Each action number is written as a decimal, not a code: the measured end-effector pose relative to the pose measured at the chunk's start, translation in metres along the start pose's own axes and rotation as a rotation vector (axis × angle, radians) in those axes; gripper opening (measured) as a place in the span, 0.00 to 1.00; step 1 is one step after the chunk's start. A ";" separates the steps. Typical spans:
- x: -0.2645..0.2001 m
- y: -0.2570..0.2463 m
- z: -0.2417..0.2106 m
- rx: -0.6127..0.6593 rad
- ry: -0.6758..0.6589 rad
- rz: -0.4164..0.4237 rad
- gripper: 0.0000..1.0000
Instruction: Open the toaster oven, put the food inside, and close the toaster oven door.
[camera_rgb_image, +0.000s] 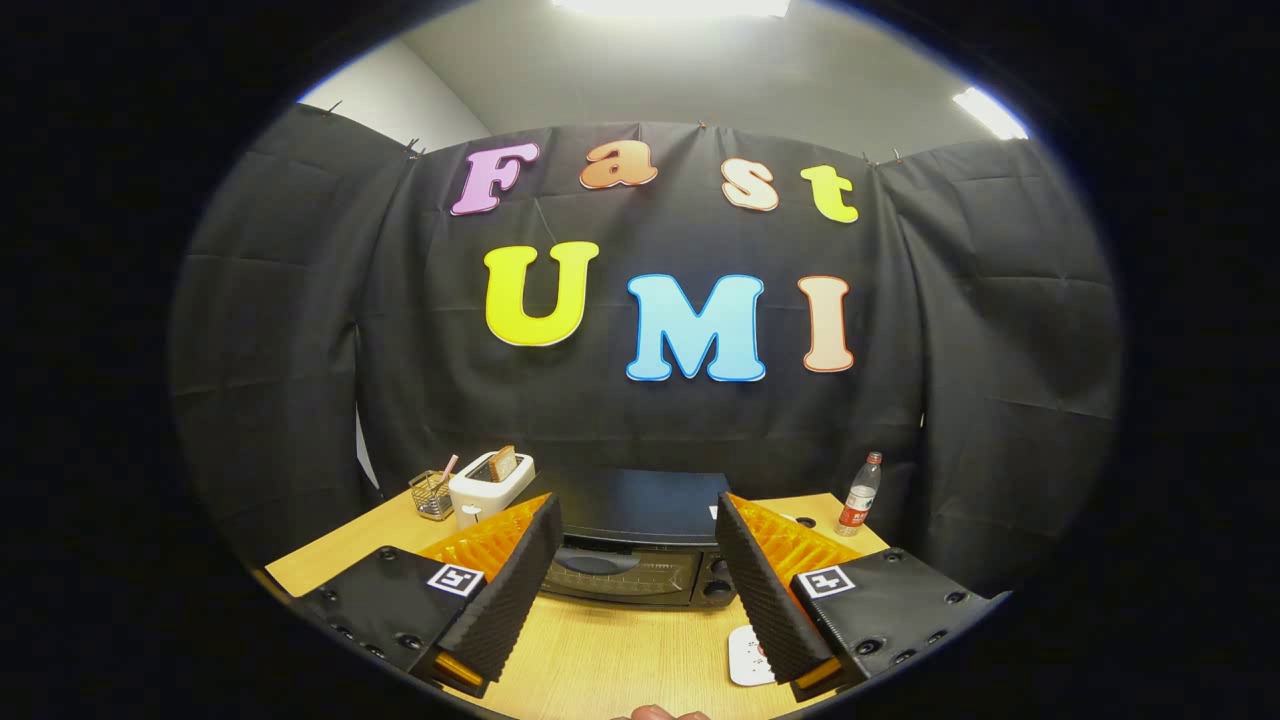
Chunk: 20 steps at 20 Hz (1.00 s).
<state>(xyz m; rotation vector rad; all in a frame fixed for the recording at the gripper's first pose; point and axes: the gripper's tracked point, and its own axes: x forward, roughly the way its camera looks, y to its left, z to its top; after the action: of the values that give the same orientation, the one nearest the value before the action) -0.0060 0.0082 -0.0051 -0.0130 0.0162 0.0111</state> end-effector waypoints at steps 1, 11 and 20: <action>0.000 0.000 0.000 -0.002 0.001 0.000 0.98; 0.012 0.004 -0.002 0.013 0.009 0.007 0.98; 0.037 0.014 0.002 0.005 0.027 0.010 0.98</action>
<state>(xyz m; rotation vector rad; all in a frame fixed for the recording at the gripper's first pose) 0.0314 0.0231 -0.0039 -0.0078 0.0434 0.0211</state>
